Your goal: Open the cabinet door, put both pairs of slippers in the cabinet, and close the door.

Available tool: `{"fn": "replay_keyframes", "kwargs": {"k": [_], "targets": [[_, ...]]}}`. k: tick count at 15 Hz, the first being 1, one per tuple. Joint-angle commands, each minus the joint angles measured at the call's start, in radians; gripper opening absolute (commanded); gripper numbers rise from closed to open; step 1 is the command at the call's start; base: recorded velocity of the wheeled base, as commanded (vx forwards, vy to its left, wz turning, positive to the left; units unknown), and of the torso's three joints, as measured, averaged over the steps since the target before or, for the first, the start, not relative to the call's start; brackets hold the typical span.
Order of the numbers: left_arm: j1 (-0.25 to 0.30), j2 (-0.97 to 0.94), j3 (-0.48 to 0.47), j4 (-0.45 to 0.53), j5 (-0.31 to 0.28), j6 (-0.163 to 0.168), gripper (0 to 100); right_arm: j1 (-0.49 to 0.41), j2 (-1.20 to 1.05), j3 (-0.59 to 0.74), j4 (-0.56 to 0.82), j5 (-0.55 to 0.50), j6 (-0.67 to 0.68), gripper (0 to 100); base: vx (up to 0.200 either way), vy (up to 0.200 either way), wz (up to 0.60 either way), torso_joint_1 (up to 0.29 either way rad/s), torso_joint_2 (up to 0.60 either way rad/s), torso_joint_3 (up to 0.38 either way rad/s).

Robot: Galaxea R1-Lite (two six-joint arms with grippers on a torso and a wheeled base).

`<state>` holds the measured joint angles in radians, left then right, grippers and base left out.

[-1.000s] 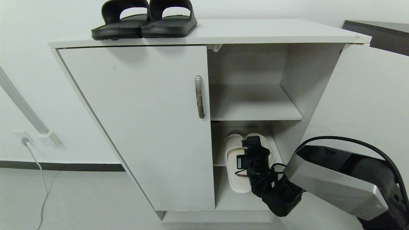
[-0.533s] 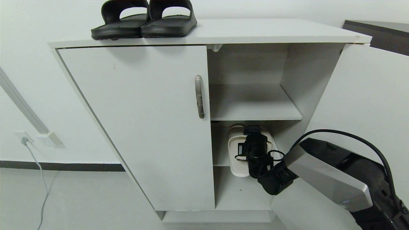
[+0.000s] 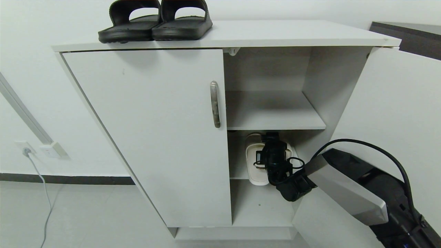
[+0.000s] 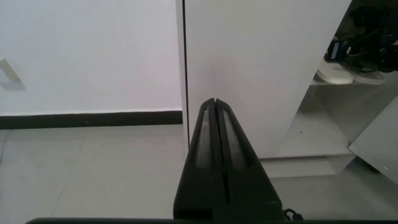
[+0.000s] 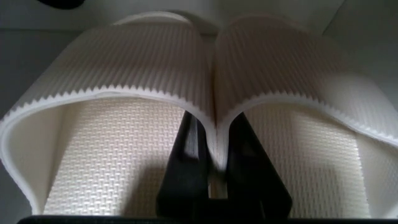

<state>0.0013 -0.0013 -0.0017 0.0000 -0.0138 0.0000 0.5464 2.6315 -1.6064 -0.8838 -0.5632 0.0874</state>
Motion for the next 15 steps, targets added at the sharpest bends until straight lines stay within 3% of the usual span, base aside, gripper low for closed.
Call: {"fn": "replay_keyframes", "kwargs": {"k": [1, 5, 6, 11, 15], "targets": [[-0.001, 0.001, 0.0, 0.0, 0.0, 0.0, 0, 0.0, 0.015, -0.017, 0.006, 0.0, 0.0, 0, 0.0, 0.0, 0.0, 0.0, 0.0, 0.0], [0.0, 0.001, 0.0, 0.0, 0.0, 0.002, 0, -0.005, 0.027, -0.026, 0.008, 0.003, 0.0, 0, 0.0, 0.0, 0.0, 0.0, 0.0, 0.0], [0.0, 0.001, 0.0, 0.0, 0.0, 0.002, 0, -0.005, 0.028, -0.024, 0.008, 0.003, 0.0, 100, 0.0, 0.0, 0.0, 0.0, 0.0, 0.0], [0.0, 0.001, 0.0, 0.0, 0.0, 0.002, 0, -0.003, 0.004, 0.033, 0.002, 0.003, 0.0, 100, 0.0, 0.0, 0.0, 0.0, 0.0, 0.0], [0.0, 0.001, 0.0, 0.0, 0.0, 0.002, 0, 0.024, -0.142, 0.29, -0.116, 0.005, -0.005, 100, 0.0, 0.0, 0.0, 0.0, 0.0, 0.0]]}}
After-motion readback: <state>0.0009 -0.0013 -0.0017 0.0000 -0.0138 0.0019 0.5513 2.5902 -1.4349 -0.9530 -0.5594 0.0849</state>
